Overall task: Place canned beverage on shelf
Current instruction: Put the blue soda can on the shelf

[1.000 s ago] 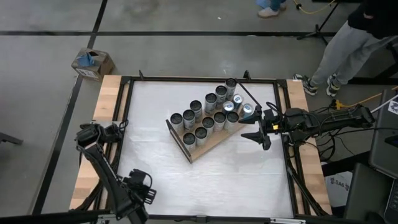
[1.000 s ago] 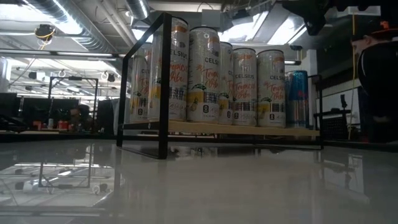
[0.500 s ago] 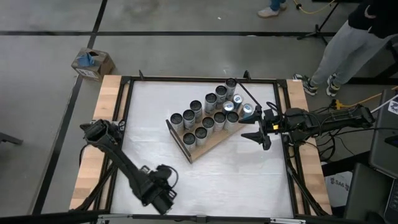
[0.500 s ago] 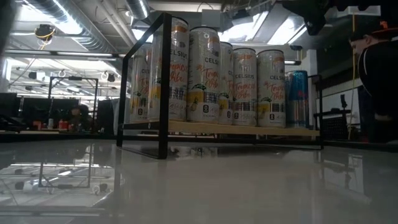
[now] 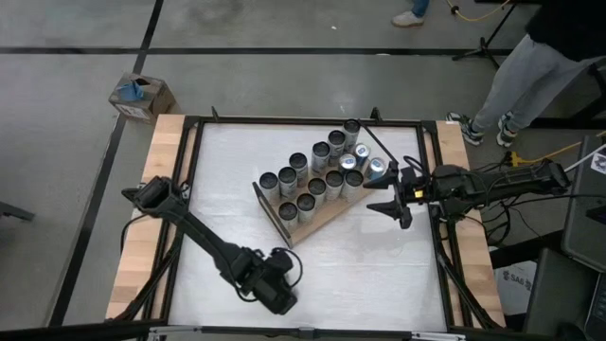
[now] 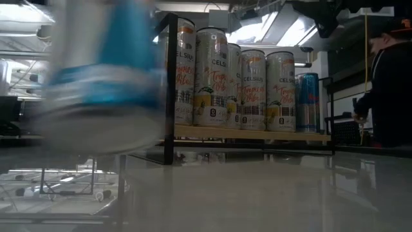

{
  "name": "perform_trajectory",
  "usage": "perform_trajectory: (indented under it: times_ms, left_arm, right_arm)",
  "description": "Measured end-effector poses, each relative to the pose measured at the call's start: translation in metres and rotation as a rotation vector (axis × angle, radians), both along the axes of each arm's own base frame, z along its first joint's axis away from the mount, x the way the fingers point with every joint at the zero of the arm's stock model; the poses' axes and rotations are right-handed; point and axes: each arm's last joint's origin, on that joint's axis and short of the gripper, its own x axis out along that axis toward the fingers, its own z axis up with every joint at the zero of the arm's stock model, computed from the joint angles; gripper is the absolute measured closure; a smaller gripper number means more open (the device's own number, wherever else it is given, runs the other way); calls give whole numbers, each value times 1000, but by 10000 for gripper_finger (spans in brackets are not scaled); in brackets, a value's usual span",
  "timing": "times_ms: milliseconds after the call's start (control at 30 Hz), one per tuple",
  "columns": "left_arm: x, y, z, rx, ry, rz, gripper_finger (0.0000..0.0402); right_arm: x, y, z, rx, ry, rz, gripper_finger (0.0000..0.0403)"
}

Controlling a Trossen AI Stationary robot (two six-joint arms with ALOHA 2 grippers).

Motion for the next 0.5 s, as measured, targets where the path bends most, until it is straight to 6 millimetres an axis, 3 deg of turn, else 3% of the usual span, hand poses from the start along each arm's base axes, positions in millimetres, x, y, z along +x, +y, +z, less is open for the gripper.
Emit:
perform_trajectory:
  times_ms: [500]
  left_arm:
    - [57, 33, 22, 27, -392, -142, 189]
  right_arm:
    - [0, 0, -5, -7, 49, 0, 109]
